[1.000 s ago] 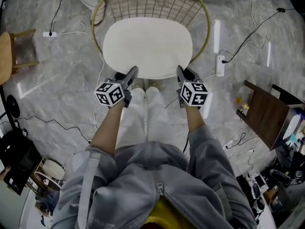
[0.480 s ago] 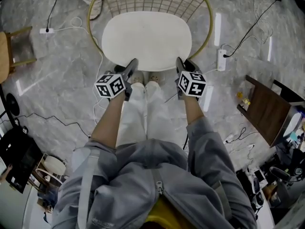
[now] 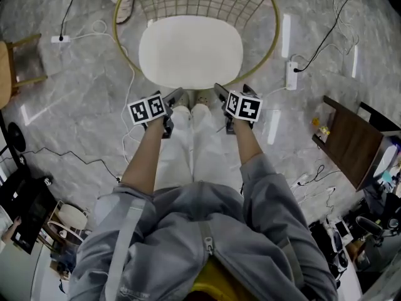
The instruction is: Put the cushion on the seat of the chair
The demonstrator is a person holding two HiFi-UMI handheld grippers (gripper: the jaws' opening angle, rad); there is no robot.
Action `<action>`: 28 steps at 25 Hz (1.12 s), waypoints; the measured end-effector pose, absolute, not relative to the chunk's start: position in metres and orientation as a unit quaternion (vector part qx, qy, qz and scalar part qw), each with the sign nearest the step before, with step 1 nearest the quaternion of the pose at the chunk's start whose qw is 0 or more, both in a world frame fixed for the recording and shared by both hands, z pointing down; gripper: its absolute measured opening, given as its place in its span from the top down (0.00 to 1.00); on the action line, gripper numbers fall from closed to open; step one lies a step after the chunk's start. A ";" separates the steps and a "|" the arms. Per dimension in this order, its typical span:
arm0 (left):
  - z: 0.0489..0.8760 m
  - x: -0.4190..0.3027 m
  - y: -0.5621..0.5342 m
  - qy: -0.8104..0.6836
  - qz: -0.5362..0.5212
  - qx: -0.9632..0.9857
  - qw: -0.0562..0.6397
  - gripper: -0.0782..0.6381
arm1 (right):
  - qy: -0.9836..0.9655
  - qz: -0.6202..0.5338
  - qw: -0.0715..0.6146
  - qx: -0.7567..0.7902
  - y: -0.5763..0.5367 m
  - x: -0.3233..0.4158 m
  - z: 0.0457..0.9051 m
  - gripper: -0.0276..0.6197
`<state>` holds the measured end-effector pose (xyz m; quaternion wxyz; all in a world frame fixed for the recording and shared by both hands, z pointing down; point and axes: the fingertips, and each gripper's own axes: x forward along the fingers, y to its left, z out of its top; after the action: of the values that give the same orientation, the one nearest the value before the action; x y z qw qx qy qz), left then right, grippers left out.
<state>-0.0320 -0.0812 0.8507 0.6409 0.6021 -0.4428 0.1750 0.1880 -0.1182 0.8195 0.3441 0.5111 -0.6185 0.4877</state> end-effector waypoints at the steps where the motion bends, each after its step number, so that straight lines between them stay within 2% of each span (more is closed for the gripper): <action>1: 0.850 -0.033 -0.079 -0.444 0.172 0.601 0.642 0.24 | -0.620 0.487 0.344 0.510 -0.116 0.187 0.819 0.21; 4: 0.843 -0.034 -0.079 -0.446 0.162 0.611 0.634 0.25 | -0.632 0.480 0.339 0.505 -0.113 0.180 0.816 0.26; 5: 0.838 -0.035 -0.081 -0.448 0.160 0.621 0.623 0.30 | -0.638 0.475 0.336 0.505 -0.113 0.178 0.813 0.29; 11: 0.798 -0.035 -0.095 -0.449 0.206 0.686 0.534 0.80 | -0.672 0.416 0.340 0.510 -0.118 0.170 0.782 0.79; 12: 0.789 -0.034 -0.098 -0.444 0.212 0.697 0.521 0.87 | -0.674 0.409 0.341 0.512 -0.118 0.168 0.776 0.87; 13: 0.780 -0.031 -0.101 -0.438 0.216 0.709 0.509 0.88 | -0.677 0.403 0.342 0.513 -0.118 0.166 0.768 0.94; 23: 0.646 -0.018 -0.138 -0.445 0.210 0.791 0.363 0.88 | -0.719 0.331 0.303 0.530 -0.136 0.146 0.654 0.96; 28: 0.557 -0.021 -0.172 -0.478 0.159 0.816 0.283 0.88 | -0.753 0.252 0.250 0.555 -0.172 0.143 0.565 0.96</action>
<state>-0.0205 -0.1716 0.5566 0.2828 0.8164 -0.4776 0.1594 0.1426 -0.1722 0.5652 0.2496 0.5547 -0.7528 0.2516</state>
